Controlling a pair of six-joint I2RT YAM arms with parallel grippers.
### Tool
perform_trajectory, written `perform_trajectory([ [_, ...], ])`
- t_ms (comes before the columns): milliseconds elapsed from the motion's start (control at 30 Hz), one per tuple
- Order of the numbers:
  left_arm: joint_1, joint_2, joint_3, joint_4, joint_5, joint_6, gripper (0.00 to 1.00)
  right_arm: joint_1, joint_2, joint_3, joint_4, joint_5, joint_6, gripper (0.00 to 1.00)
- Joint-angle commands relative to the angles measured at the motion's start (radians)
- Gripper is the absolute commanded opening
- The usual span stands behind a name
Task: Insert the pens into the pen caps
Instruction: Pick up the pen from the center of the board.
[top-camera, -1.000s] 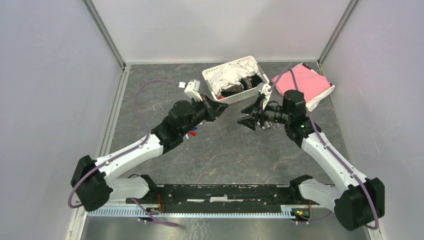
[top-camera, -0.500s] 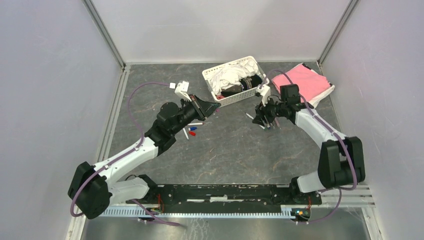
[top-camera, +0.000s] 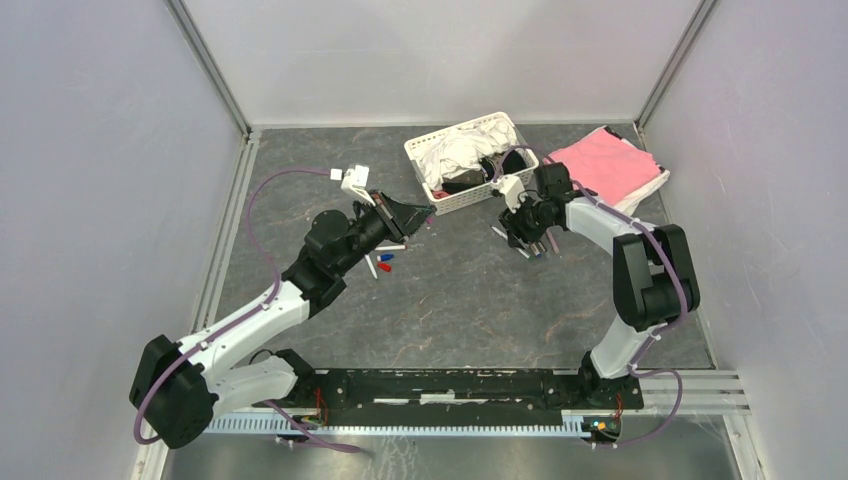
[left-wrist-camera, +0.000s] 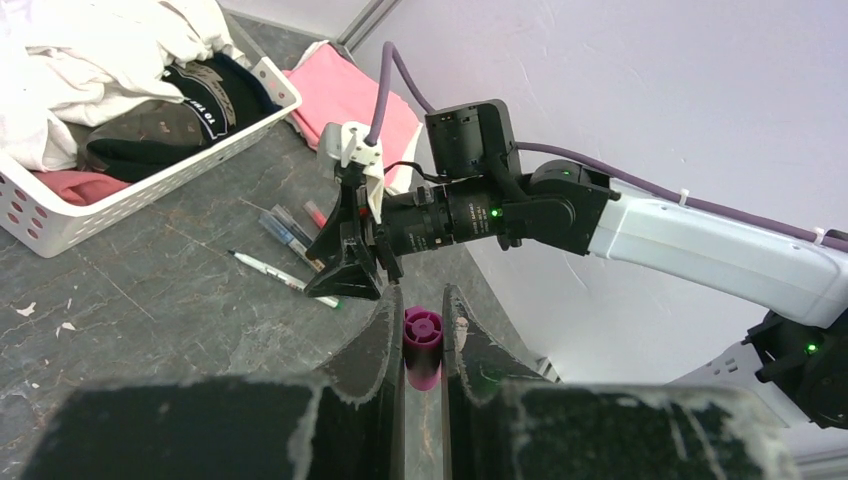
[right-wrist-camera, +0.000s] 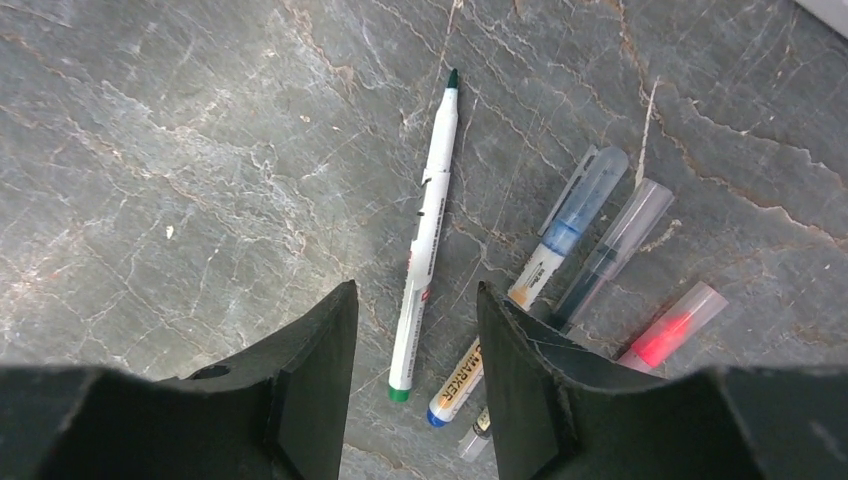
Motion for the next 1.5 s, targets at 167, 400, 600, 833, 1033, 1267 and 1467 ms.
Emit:
perform_trajectory([
  [167,0.001,-0.011,-0.003,0.029,-0.018,0.016,0.02,0.009,0.043,0.022,0.038,0.042,0.014,0.54],
  [400,0.002,-0.015,-0.01,0.028,-0.024,0.016,0.02,0.024,0.066,0.024,0.053,0.061,0.022,0.54],
  [600,0.002,-0.017,-0.01,0.024,-0.026,0.017,0.02,0.033,0.081,0.031,0.064,0.069,0.031,0.53],
  [833,0.002,-0.021,-0.007,0.016,-0.03,0.022,0.02,0.038,0.097,0.035,0.075,0.081,0.036,0.52],
  [1033,0.002,-0.021,-0.003,0.01,-0.034,0.025,0.02,0.047,0.117,0.031,0.078,0.1,0.034,0.4],
  [1267,0.002,-0.026,-0.005,0.011,-0.043,0.022,0.02,0.075,0.092,-0.066,0.123,0.183,0.034,0.27],
  [1467,0.002,-0.024,-0.029,0.044,-0.051,-0.002,0.02,0.088,0.072,-0.147,0.149,0.222,0.056,0.06],
])
